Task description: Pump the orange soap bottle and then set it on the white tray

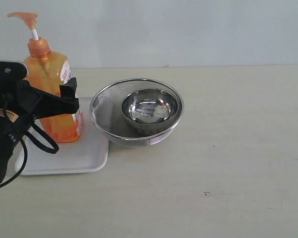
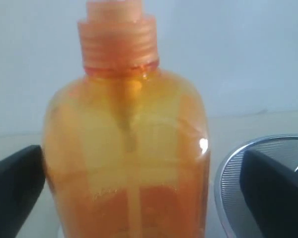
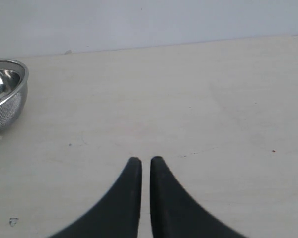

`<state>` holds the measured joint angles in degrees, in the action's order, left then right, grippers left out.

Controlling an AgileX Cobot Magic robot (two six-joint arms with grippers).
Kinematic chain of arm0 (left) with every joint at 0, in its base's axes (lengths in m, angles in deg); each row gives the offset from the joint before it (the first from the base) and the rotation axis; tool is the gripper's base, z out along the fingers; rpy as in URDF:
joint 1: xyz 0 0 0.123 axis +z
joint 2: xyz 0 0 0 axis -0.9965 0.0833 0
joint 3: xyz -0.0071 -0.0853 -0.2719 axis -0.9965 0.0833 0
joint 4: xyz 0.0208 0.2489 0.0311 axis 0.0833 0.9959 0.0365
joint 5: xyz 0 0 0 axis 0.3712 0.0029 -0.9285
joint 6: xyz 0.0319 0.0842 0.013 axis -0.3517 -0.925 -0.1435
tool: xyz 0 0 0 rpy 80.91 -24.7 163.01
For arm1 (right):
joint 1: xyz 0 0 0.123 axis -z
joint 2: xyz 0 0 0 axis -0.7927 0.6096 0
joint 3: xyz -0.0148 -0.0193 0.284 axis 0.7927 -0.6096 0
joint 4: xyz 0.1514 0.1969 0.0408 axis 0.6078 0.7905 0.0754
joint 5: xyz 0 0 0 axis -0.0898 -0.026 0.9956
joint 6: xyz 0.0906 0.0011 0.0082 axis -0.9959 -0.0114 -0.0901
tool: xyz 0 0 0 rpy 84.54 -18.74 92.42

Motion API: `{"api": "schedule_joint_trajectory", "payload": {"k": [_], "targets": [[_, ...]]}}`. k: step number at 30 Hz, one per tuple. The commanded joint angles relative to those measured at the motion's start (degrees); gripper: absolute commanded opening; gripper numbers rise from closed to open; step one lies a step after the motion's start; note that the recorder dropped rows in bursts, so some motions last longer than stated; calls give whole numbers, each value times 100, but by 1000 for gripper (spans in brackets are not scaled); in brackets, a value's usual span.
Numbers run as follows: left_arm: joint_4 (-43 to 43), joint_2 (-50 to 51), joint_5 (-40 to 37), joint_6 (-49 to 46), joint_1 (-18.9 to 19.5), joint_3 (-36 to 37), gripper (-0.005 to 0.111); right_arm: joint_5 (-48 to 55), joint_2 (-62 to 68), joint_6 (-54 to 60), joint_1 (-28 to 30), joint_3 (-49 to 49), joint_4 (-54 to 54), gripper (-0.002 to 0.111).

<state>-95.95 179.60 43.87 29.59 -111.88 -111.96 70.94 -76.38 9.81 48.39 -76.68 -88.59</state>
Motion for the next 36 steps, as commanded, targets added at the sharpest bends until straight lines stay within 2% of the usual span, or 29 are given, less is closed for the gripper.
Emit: {"api": "schedule_joint_trajectory", "payload": {"k": [1,7,12,30,36], "targets": [[-12,-236,-152,-91,6,216,102,-35,-33,17,11,3,-4,4],[61,-605,-270,-28,6,499,102,-35,-33,17,11,3,-4,4],[239,-1304,-963,-28,6,760,102,-35,-33,17,11,3,-4,4],[350,-4899,-5632,-28,6,844,101,-35,-33,13,11,3,-4,4],[264,-6166,-6798,140,6,844,100,-35,-33,13,11,3,-4,4]]}}
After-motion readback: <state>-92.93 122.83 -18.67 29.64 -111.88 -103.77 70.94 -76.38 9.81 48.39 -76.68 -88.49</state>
